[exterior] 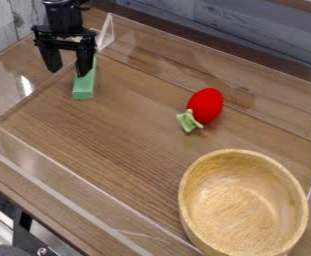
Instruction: Put the green block in the brown bowl
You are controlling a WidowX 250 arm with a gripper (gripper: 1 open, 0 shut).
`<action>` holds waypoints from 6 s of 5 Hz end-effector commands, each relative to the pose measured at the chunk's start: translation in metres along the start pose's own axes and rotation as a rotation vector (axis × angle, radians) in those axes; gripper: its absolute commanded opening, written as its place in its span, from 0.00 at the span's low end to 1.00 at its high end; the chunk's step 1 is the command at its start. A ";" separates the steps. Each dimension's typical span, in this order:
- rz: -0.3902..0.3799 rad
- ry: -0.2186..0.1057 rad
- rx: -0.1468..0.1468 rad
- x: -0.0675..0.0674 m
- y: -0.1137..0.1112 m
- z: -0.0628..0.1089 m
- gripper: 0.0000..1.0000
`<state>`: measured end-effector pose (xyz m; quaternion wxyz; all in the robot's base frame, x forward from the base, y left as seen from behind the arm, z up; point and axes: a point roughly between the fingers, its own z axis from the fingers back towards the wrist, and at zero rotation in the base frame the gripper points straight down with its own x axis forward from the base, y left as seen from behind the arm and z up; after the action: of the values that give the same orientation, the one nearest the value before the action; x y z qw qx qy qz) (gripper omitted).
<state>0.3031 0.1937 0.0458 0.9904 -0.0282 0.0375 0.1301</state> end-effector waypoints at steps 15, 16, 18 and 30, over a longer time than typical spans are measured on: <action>-0.057 0.103 -0.063 -0.042 0.023 0.041 0.00; -0.053 0.089 -0.089 -0.048 0.032 0.053 0.00; -0.180 0.035 -0.089 -0.062 -0.018 0.103 0.00; -0.657 -0.048 -0.029 -0.170 -0.278 0.032 0.00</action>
<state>0.2101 -0.1159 0.0921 0.9801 -0.0453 0.0274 -0.1915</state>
